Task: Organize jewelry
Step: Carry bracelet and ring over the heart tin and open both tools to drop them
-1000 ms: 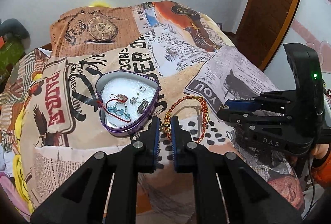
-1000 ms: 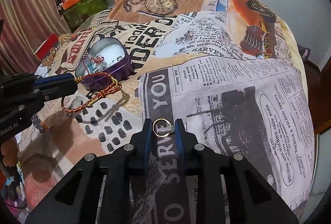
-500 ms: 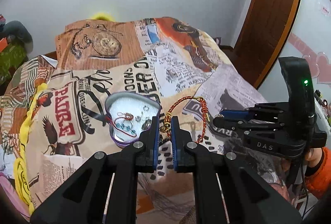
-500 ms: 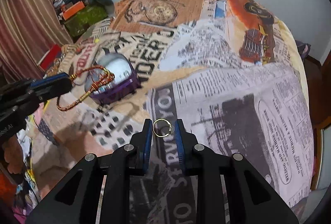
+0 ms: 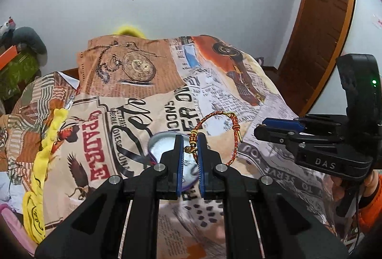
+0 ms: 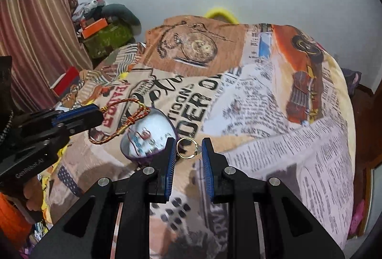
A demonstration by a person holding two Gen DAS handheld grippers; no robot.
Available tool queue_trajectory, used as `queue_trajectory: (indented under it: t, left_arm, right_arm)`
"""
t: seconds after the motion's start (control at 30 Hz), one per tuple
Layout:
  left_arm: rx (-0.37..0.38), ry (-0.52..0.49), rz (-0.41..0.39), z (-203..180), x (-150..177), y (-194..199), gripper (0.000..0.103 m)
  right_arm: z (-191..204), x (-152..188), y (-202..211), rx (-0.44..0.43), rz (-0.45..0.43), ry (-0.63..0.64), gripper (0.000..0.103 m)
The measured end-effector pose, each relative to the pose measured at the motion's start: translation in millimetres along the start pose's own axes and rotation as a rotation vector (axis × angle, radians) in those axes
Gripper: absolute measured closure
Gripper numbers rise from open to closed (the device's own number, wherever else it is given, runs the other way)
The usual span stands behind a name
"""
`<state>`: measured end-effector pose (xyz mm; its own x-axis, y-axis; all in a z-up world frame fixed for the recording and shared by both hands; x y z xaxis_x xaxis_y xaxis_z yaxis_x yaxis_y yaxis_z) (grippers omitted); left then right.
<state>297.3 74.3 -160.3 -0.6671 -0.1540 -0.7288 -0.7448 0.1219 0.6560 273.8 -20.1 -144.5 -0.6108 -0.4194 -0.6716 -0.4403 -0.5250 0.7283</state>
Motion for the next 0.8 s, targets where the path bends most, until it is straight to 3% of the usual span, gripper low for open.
queue_trajectory:
  t: [0.4,0.8]
  left_arm:
    - [-0.055,0.036,0.066,42,11,-36,0.094]
    - [-0.082,0.015,0.131,48,21,-75,0.094]
  right_arm:
    - [19,-9,-36,-0.049,0.033,0.03,0.083]
    - [25,-4,-76,-0.08,0.145,0.04,0.083]
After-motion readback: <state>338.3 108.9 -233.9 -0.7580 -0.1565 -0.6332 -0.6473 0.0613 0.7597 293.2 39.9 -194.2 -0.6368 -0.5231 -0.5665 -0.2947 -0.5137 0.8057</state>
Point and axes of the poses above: each gripper's, at about its wrist camera, not at the fingertips, and y roughly against the way its jaws point, z to its left, x to its underside, the point moved 7 cm from there along -y, roughly the way its jaws point, and after that the axes turned 5 degrees about y, right-handed, at the moved point
